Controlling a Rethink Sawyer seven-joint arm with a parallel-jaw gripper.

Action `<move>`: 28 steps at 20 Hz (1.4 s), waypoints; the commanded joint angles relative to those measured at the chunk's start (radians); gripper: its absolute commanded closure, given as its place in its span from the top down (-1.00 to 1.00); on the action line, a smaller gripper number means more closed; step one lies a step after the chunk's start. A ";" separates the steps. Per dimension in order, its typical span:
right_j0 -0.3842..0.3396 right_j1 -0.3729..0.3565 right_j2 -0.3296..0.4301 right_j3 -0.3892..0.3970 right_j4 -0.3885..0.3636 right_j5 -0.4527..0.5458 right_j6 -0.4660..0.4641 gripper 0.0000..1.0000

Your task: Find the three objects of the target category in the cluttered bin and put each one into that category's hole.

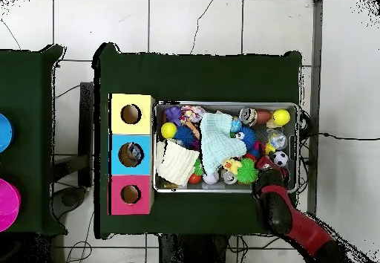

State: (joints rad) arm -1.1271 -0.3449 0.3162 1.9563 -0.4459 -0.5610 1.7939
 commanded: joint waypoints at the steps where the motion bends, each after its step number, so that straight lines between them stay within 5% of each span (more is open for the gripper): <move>1: -0.028 0.031 0.024 -0.044 -0.012 0.118 0.177 1.00; 13: -0.147 0.110 0.167 -0.196 -0.189 0.151 0.161 1.00; 19: -0.242 0.199 0.308 -0.247 -0.276 0.298 0.146 1.00; 23: -0.370 0.289 0.475 -0.258 -0.347 0.421 0.117 1.00; 28: -0.441 0.336 0.553 -0.253 -0.300 0.529 0.041 1.00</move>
State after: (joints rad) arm -1.5193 -0.1273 0.7063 1.8476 -0.7189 -0.2402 1.7939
